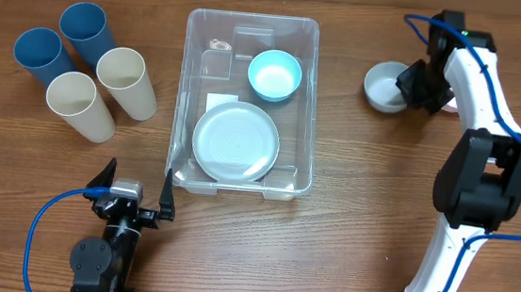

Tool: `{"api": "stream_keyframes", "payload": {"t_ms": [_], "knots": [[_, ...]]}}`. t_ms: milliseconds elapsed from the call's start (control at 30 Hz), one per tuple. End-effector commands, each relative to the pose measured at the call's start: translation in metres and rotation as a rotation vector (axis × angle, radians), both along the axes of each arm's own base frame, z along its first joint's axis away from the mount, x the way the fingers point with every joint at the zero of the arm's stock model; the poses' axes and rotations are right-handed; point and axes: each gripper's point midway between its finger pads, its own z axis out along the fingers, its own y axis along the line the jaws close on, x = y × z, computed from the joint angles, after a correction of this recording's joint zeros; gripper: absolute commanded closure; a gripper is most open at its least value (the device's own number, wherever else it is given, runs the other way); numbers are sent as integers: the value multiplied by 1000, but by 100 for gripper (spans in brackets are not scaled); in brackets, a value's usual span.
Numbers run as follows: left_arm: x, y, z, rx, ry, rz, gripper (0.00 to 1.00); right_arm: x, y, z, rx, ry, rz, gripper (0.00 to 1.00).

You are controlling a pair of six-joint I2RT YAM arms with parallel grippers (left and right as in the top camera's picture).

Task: Pack container
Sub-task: 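Grasp the grey bowl rim with the right gripper, then set the grey bowl inside the light blue bowl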

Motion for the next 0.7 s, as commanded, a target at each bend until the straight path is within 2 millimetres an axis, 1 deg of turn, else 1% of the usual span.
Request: {"api": "stream_keyframes", "payload": {"t_ms": [0,33,67,133,167,200,233,267,300,400,467,533,633,667], "knots": [[0,1,0,-7,-4,4,0,20,23,145,40,-346,107,96],[0,1,0,-7,-4,4,0,17,33,172,36,-406,153,96],[0,1,0,-7,-4,4,0,13,43,192,26,-451,198,96],[0,1,0,-7,-4,4,0,3,73,224,8,-530,320,96],[0,1,0,-7,-4,4,0,-3,91,236,-2,-558,397,96],[0,1,0,-7,-4,4,0,-10,117,245,-17,-581,489,96],[0,1,0,-7,-4,4,0,-15,135,247,-35,-586,540,96],[0,1,0,-7,-4,4,0,-20,160,244,-62,-581,608,96],[0,1,0,-7,-4,4,0,-24,174,240,-86,-572,635,96],[0,1,0,-7,-4,4,0,-28,208,221,-146,-547,701,96],[0,1,0,-7,-4,4,0,-26,227,201,-160,-526,736,96],[0,1,0,-7,-4,4,0,-19,239,177,-164,-490,756,96],[0,1,0,-7,-4,4,0,0,244,146,-200,-461,752,96],[0,1,0,-7,-4,4,0,3,245,139,-207,-456,750,96]]}}
